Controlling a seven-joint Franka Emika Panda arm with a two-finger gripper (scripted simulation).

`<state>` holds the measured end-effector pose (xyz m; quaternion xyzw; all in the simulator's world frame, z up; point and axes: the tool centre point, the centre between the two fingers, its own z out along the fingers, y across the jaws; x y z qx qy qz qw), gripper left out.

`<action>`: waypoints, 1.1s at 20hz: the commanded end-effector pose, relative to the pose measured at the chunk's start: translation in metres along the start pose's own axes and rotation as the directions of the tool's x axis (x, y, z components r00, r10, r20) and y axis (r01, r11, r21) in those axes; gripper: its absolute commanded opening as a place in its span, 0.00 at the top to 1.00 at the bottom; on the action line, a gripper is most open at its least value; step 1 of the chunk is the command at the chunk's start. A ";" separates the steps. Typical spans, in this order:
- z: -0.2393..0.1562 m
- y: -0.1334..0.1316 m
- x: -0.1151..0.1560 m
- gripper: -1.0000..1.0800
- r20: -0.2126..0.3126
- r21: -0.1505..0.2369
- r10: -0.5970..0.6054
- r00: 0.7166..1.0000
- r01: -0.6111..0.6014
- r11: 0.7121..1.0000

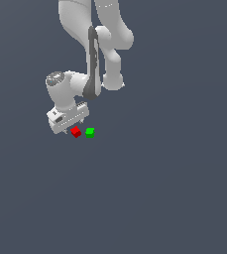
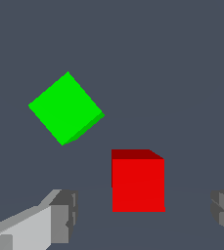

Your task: Stack the red cube on top of the green cube.

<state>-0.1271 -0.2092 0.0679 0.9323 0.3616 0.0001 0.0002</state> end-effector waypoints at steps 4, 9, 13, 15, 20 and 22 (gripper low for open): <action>0.016 0.000 0.000 0.04 0.000 0.001 -0.001 1.000 0.001 1.000; 0.039 -0.001 0.000 0.04 0.000 0.001 -0.002 1.000 0.002 1.000; 0.047 0.000 0.000 0.04 0.000 0.000 -0.003 1.000 0.003 1.000; 0.048 0.000 0.000 0.04 0.000 0.000 -0.003 1.000 0.003 1.000; 0.048 0.000 0.000 1.00 0.000 0.000 -0.003 1.000 0.003 1.000; 0.048 0.000 0.000 1.00 0.000 0.000 -0.003 1.000 0.003 1.000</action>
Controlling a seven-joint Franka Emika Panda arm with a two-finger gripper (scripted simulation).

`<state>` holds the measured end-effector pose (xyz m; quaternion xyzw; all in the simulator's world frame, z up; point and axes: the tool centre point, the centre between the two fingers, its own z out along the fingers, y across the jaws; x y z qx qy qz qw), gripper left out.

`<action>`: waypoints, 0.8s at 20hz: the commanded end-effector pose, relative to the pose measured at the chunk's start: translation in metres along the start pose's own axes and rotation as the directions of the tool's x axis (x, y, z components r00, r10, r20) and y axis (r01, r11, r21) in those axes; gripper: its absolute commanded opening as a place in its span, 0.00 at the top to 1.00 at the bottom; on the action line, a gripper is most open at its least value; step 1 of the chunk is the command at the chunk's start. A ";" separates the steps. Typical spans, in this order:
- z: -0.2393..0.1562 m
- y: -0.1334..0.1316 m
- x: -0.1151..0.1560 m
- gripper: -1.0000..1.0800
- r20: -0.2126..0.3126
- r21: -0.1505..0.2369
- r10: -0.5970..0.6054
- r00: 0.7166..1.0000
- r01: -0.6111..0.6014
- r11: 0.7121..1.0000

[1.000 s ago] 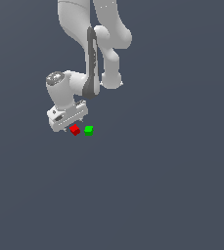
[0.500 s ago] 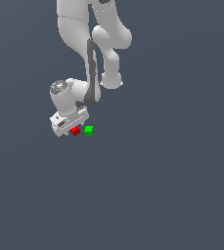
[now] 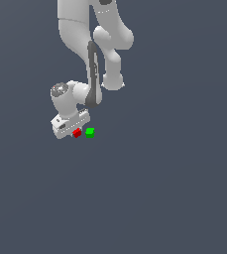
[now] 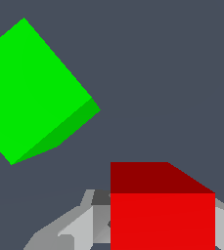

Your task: Stack the red cube on top of the green cube.

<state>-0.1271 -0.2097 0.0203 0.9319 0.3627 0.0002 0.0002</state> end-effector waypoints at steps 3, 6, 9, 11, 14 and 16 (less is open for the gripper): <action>0.000 0.000 0.000 1.00 0.000 0.001 0.000 1.000 0.000 1.000; -0.001 0.000 0.000 1.00 0.000 0.000 0.000 1.000 0.000 1.000; -0.006 0.000 0.000 1.00 0.000 0.000 0.000 1.000 0.000 1.000; -0.013 0.000 0.000 1.00 0.000 0.000 0.000 1.000 0.000 1.000; -0.026 -0.001 0.000 1.00 0.000 0.000 0.000 1.000 0.000 1.000; -0.037 -0.001 0.000 1.00 0.000 0.000 0.000 1.000 0.000 1.000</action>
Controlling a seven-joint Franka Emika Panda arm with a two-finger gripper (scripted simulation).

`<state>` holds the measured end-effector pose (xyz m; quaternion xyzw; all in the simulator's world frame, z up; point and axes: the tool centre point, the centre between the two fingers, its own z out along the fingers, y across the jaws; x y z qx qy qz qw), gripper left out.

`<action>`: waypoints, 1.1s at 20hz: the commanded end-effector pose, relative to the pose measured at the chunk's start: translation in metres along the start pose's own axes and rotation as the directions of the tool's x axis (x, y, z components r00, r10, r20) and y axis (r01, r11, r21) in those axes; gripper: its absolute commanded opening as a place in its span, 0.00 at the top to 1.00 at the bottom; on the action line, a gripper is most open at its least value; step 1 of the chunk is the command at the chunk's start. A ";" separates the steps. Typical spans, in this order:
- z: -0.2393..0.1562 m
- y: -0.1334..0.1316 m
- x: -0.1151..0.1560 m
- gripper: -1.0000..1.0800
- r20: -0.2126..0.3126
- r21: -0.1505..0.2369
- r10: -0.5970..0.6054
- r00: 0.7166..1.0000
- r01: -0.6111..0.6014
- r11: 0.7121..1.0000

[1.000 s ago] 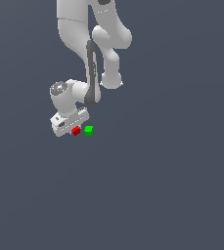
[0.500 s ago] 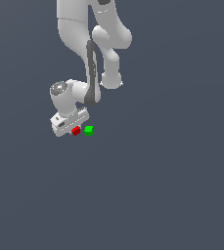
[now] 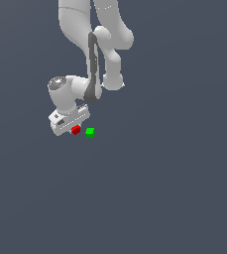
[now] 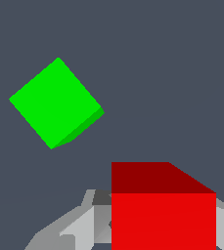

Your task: Stack the red cube on top of the green cube.

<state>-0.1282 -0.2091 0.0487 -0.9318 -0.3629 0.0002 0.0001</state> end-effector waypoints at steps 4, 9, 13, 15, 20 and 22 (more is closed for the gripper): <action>-0.036 0.000 0.000 1.00 0.000 -0.001 0.000 1.000 0.000 1.000; -0.061 0.000 0.000 1.00 0.000 -0.001 0.000 1.000 0.000 1.000; -0.071 0.000 0.000 1.00 0.000 -0.001 0.000 1.000 0.000 1.000; -0.073 0.001 0.001 1.00 0.000 -0.001 0.000 1.000 0.000 1.000; -0.072 0.001 0.001 1.00 0.000 -0.001 0.000 1.000 0.000 1.000; -0.071 0.000 0.002 1.00 0.000 -0.001 0.000 1.000 0.000 1.000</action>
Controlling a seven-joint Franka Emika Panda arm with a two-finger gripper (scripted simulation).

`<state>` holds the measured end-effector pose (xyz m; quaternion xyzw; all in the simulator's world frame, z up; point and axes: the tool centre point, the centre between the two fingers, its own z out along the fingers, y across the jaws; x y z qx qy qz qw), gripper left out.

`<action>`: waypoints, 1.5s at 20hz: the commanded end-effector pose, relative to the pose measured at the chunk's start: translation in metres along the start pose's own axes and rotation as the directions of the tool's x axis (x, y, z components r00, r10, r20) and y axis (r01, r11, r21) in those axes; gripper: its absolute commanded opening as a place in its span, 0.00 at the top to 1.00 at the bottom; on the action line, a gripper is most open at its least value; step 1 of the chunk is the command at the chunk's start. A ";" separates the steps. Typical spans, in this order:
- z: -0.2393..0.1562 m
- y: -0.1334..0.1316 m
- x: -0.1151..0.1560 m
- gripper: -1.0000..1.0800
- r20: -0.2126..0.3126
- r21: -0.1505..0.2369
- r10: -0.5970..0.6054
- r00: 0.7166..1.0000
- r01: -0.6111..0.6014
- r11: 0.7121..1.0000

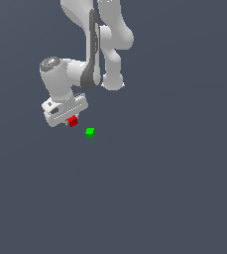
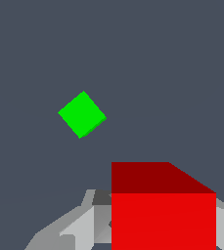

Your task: Stack the red cube on top of the green cube.

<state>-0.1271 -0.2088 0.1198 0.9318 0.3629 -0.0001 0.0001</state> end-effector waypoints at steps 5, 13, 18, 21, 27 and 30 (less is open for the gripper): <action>0.012 -0.012 0.012 1.00 -0.001 0.000 0.000 1.000 0.000 1.000; 0.048 -0.045 0.046 1.00 -0.001 0.000 -0.001 1.000 0.001 1.000; 0.059 -0.055 0.057 1.00 -0.001 0.000 -0.001 1.000 0.001 1.000; 0.060 -0.056 0.058 0.04 -0.001 0.000 -0.001 1.000 0.001 1.000; 0.060 -0.056 0.058 0.04 -0.001 0.000 -0.001 1.000 0.001 1.000; 0.060 -0.056 0.058 0.04 -0.001 0.000 -0.001 1.000 0.001 1.000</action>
